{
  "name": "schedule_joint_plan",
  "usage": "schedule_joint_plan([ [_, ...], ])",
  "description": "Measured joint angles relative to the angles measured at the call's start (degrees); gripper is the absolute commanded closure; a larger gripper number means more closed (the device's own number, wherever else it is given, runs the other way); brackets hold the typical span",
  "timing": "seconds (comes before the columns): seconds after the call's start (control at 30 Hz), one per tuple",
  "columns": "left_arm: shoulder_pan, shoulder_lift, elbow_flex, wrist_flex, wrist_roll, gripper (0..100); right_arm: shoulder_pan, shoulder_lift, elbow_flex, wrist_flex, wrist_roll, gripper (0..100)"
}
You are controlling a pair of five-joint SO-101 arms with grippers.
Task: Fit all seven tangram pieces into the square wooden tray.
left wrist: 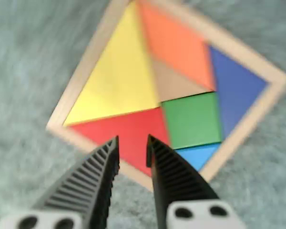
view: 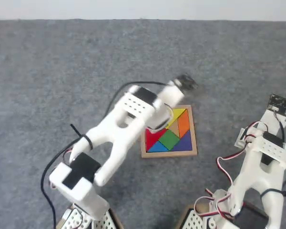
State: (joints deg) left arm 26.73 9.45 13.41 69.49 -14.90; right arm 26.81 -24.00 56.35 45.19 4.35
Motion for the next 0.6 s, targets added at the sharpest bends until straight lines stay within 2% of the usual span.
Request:
schedule_joint_plan([
  [0.13, -4.04, -1.14, 0.7, -1.58, 7.47, 91, 0.0, -2.11, 0.0, 0.7, 0.88, 97.6],
  [0.37, -6.33, -20.48, 18.02, -11.34, 9.93, 91, -2.37, -13.89, 5.1, 3.43, 0.97, 99.1],
  [0.6, -19.87, -36.84, 35.69, -16.97, 10.29, 91, -9.76, -31.56, 14.77, 5.36, 4.04, 99.0],
])
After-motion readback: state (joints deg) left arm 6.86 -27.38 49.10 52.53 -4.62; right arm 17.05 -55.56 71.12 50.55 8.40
